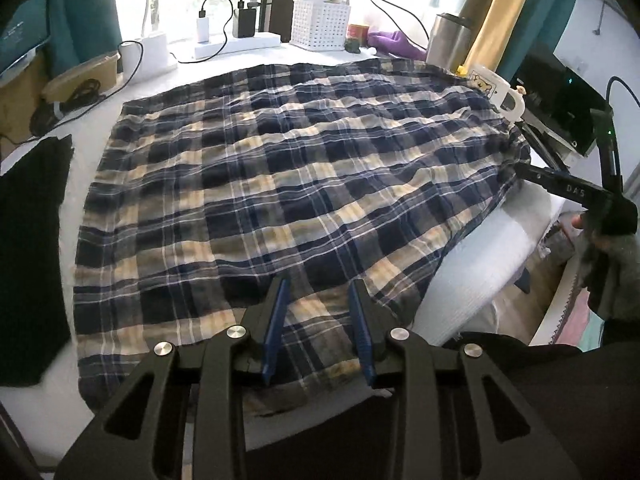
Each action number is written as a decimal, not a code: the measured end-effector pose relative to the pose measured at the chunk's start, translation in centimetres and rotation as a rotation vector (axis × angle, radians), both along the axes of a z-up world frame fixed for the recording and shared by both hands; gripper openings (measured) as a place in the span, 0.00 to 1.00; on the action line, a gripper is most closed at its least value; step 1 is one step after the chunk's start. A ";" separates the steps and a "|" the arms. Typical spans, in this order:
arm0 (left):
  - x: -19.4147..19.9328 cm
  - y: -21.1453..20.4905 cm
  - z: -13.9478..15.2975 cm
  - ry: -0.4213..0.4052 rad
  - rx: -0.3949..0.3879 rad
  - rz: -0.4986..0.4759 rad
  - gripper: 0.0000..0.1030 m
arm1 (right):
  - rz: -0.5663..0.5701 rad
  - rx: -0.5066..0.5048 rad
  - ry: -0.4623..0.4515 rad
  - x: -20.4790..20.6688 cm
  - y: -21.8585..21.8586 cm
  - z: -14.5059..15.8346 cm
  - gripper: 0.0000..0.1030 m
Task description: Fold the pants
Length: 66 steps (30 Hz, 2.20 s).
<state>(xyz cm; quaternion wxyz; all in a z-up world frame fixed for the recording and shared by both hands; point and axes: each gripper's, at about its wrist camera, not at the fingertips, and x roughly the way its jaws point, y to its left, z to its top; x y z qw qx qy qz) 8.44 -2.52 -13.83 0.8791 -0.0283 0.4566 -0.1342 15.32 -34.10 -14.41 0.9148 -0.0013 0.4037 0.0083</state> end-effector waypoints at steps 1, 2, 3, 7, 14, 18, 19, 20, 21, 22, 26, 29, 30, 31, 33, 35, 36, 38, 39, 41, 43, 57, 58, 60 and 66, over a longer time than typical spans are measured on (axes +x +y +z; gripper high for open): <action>-0.1 0.1 0.0 0.003 0.002 0.004 0.30 | -0.001 0.004 0.002 -0.1 -0.1 0.0 0.93; -0.3 0.2 0.1 0.006 0.014 0.012 0.30 | -0.003 0.007 -0.001 -0.2 -0.3 0.0 0.93; -0.4 0.4 0.2 0.012 0.032 0.023 0.30 | -0.004 0.008 -0.004 -0.3 -0.4 0.1 0.93; -0.7 1.9 1.1 0.013 0.067 0.069 0.30 | -0.010 0.017 -0.017 -0.9 -0.9 0.4 0.93; 0.0 7.0 2.8 -0.048 0.122 0.219 0.40 | -0.007 0.038 -0.028 -1.6 -1.0 0.8 0.93; 0.9 9.3 2.3 -0.046 0.125 0.288 0.60 | -0.002 0.052 -0.037 -1.8 -0.8 1.0 0.93; 1.2 9.6 2.0 -0.038 0.127 0.296 0.60 | 0.001 0.055 -0.035 -1.7 -0.7 1.0 0.93; 1.6 9.9 1.5 -0.026 0.126 0.300 0.60 | 0.003 0.059 -0.032 -1.7 -0.6 1.0 0.93; 2.0 10.2 1.0 -0.012 0.122 0.302 0.60 | 0.006 0.063 -0.030 -1.6 -0.6 0.9 0.93; 2.1 10.3 0.7 -0.003 0.117 0.302 0.60 | 0.009 0.068 -0.028 -1.6 -0.5 0.8 0.93; 2.4 9.9 -0.2 -0.025 0.113 0.265 0.47 | 0.027 0.087 -0.026 -1.5 0.0 0.6 0.93; 2.5 9.6 -0.3 -0.056 0.154 0.249 0.17 | 0.049 0.100 -0.027 -1.4 0.6 0.4 0.93; 2.7 9.8 -0.2 -0.056 0.164 0.268 0.05 | 0.052 0.097 -0.022 -1.3 0.8 0.3 0.93; 2.8 10.2 -0.2 -0.057 0.161 0.279 0.05 | 0.056 0.095 -0.012 -1.1 1.0 0.0 0.93; 2.8 10.9 -0.2 -0.058 0.160 0.307 0.05 | 0.056 0.095 -0.001 -0.9 1.0 -0.4 0.93; 2.9 11.1 -0.2 -0.051 0.157 0.303 0.05 | 0.052 0.090 0.007 -0.8 0.9 -0.6 0.93; 2.9 11.0 0.0 -0.045 0.155 0.299 0.05 | 0.050 0.089 0.009 -0.8 0.8 -0.6 0.93; 2.9 11.4 0.6 -0.034 0.123 0.301 0.05 | 0.043 0.084 0.007 -0.8 0.7 -0.5 0.93; 3.0 11.7 1.0 -0.032 0.100 0.303 0.06 | 0.039 0.083 0.005 -0.8 0.6 -0.4 0.93; 3.2 12.1 1.9 -0.046 0.079 0.306 0.08 | 0.034 0.087 0.003 -0.9 0.4 -0.4 0.93; 3.8 12.3 2.7 -0.079 0.089 0.294 0.32 | 0.031 0.090 0.005 -0.8 0.4 -0.5 0.93; 13.5 11.6 0.3 -0.082 0.148 0.207 0.05 | 0.024 0.119 0.029 0.4 0.5 -1.1 0.93; 13.8 11.7 0.0 -0.070 0.160 0.215 0.02 | 0.020 0.123 0.029 0.5 0.4 -1.1 0.93; 14.0 12.1 -0.2 -0.066 0.151 0.227 0.02 | 0.014 0.125 0.031 0.6 0.2 -1.1 0.93; 12.8 13.0 1.0 -0.069 0.178 0.259 0.04 | -0.006 0.169 0.034 1.0 -0.5 -1.0 0.96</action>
